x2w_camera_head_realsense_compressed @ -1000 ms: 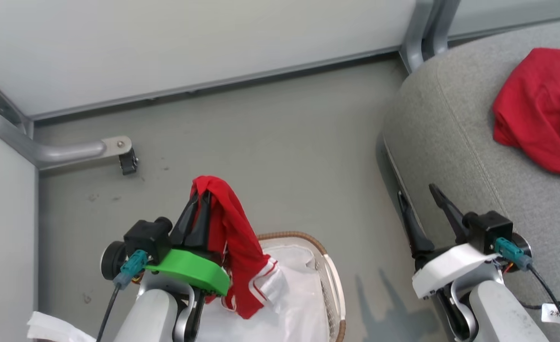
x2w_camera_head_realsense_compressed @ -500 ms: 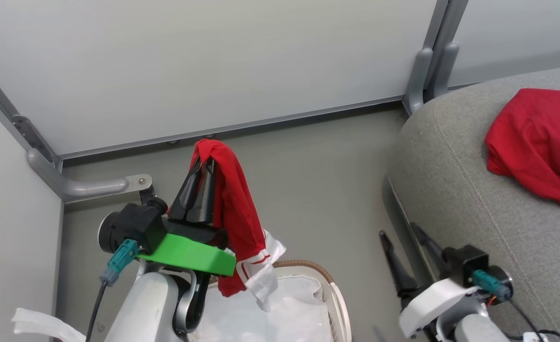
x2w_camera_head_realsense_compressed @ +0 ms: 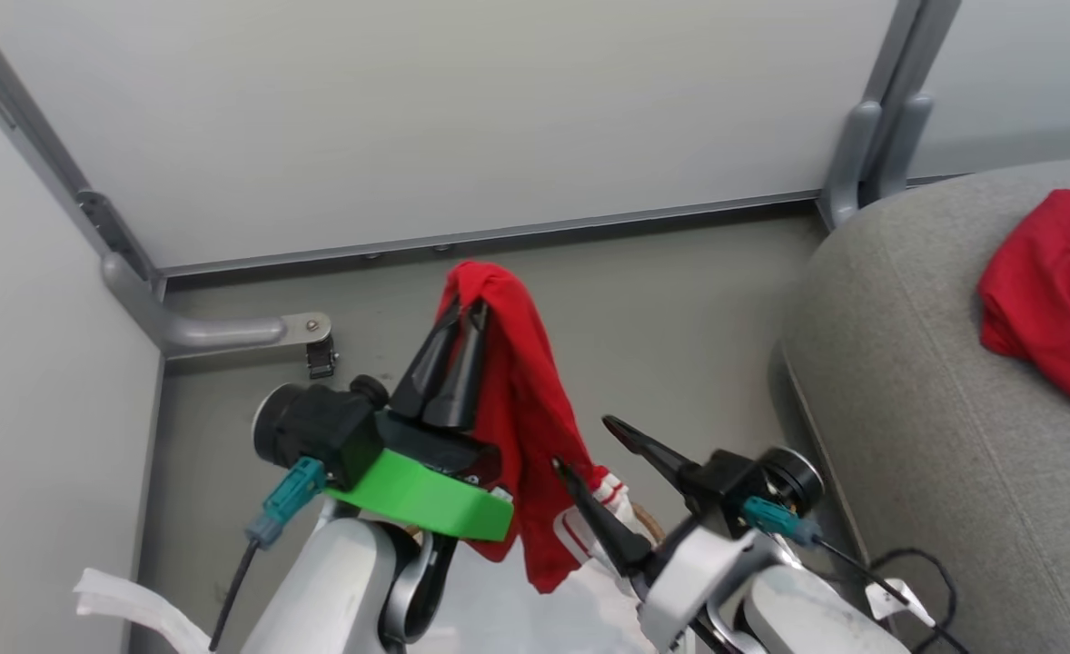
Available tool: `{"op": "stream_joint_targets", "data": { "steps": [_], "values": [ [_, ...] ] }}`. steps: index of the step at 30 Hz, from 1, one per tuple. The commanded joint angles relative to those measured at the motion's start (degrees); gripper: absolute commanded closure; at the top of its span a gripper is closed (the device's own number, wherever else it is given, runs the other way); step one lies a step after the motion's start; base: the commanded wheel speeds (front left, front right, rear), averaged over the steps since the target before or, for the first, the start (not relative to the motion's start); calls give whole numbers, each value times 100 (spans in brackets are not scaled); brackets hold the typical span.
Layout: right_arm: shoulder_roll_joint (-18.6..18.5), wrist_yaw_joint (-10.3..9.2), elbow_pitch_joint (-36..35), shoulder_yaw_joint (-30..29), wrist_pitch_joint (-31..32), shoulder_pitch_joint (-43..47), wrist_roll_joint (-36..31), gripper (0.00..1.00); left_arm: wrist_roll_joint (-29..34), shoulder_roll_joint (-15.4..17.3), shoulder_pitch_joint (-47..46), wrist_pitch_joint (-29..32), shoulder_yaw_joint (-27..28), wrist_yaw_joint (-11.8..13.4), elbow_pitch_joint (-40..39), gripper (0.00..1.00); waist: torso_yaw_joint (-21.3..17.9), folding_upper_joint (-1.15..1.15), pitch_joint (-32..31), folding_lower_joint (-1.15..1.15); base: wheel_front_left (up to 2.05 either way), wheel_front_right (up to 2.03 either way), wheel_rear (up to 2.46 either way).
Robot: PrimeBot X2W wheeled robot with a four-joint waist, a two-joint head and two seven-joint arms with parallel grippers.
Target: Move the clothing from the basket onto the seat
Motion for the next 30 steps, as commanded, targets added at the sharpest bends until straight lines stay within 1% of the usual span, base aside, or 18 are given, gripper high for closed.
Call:
{"op": "stream_joint_targets", "data": {
  "steps": [1, 3, 6, 7, 8, 13, 14, 15, 16, 19, 23, 27, 30],
  "values": [
    [17, -7, 92, 84, -14, -171, -24, 0, -88, 10, -118, -4, -84, 28, -21, 100, 203, 0, 103, 0, 0, 0, 0],
    [57, -7, 255, 217, -14, -391, -66, 0, -128, 10, -165, -4, -237, 28, -36, 100, 326, 0, 143, 0, 0, 0, 0],
    [132, -7, 514, 215, -14, -601, -25, 0, -213, 8, -227, -4, -468, 35, -66, 100, 525, 0, 184, 0, 0, 0, 0],
    [154, -6, 590, 243, -14, -641, -45, 59, -242, 10, -230, -4, -520, 37, -72, 100, 571, 0, 190, 0, 0, 0, 0],
    [174, -7, 632, 210, -14, -672, -40, 100, -245, 10, -227, -4, -558, 45, -74, 100, 608, 0, 198, 0, 0, 0, 0],
    [214, -7, 577, -47, -15, -542, 29, 100, -258, 9, -121, -4, -543, 115, -19, 100, 655, 0, 245, 0, 0, 0, 0],
    [212, -7, 531, -120, -15, -499, 30, 100, -236, 9, -87, -4, -523, 132, 14, 82, 629, 0, 254, 0, 0, 0, 0],
    [211, -7, 483, -192, -14, -465, 29, 100, -207, 8, -63, -4, -500, 143, 25, 35, 593, 0, 261, 0, 0, 0, 0],
    [210, -7, 406, -301, -15, -419, 37, 100, -150, 9, -43, -4, -466, 159, 50, 0, 542, 0, 263, 0, 0, 0, 0],
    [218, -7, 119, -621, -14, -267, 10, 100, -37, 9, 18, -2, -359, 193, 93, 0, 346, 0, 257, 0, 0, 0, 0],
    [218, -7, -362, -945, -15, 17, 3, 100, 82, 10, 177, -1, -172, 219, 128, 0, -68, 0, 249, 0, 0, 0, 0],
    [222, -6, -715, -1115, -15, 178, 50, 100, 231, 12, 342, -1, -27, 158, 245, 0, -582, 0, 253, 0, 0, 0, 0],
    [221, -7, -874, -1154, -15, 239, 71, 100, 283, 11, 442, -1, 122, 134, 308, 0, -1046, 0, 269, 0, 0, 0, 0]
  ]
}}
